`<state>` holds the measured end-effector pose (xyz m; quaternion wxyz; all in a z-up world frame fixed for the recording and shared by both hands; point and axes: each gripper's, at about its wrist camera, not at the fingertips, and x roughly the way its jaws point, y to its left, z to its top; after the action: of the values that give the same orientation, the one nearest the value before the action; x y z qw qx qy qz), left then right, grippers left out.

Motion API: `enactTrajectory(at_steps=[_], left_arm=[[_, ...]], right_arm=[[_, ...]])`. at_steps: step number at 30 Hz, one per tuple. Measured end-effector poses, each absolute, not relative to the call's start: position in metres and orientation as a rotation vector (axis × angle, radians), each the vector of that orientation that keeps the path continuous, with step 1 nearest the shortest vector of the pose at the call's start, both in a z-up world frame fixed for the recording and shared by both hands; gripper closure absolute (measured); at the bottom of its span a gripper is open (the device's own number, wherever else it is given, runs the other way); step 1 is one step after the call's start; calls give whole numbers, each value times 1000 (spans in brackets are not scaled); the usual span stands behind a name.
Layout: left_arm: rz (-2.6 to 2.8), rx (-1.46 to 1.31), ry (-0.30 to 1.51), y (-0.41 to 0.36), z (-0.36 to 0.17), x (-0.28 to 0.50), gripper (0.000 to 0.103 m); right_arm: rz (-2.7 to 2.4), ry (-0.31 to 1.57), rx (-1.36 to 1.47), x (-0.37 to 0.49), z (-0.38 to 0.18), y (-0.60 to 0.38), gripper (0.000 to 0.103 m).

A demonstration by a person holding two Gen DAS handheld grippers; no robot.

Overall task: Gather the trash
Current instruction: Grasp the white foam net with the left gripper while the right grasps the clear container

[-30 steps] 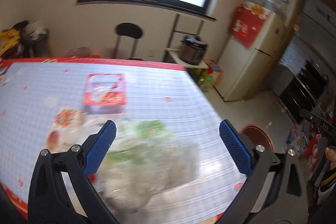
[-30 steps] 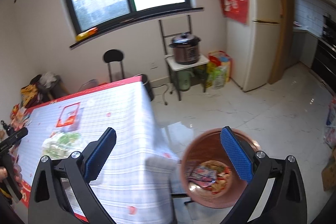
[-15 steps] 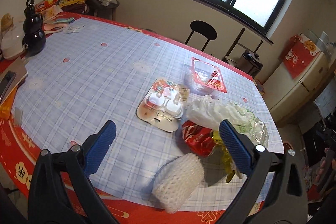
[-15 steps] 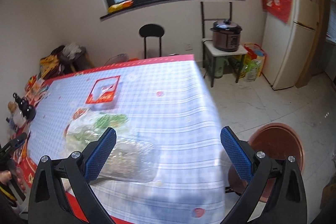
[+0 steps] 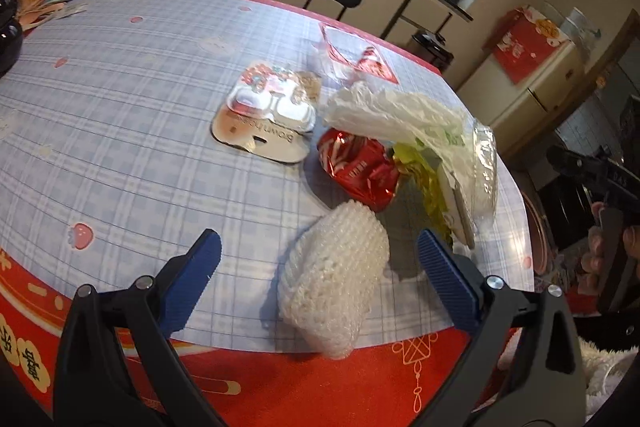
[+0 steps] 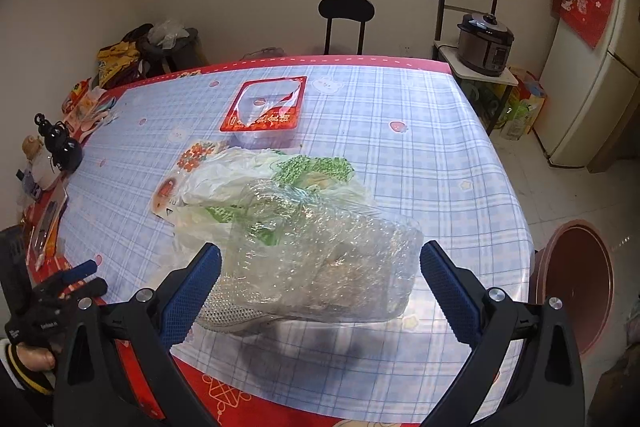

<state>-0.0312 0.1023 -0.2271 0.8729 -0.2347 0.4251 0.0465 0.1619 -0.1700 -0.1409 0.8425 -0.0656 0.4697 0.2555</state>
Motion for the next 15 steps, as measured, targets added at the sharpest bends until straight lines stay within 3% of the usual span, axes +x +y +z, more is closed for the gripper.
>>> enactTrajectory(at_steps=[10, 15], left_arm=[[-125, -445, 987, 85, -266, -12, 8], [-146, -383, 1050, 79, -286, -1, 18]], right_arm=[[479, 1032, -126, 144, -150, -151, 5], [416, 1048, -166, 141, -159, -137, 5]])
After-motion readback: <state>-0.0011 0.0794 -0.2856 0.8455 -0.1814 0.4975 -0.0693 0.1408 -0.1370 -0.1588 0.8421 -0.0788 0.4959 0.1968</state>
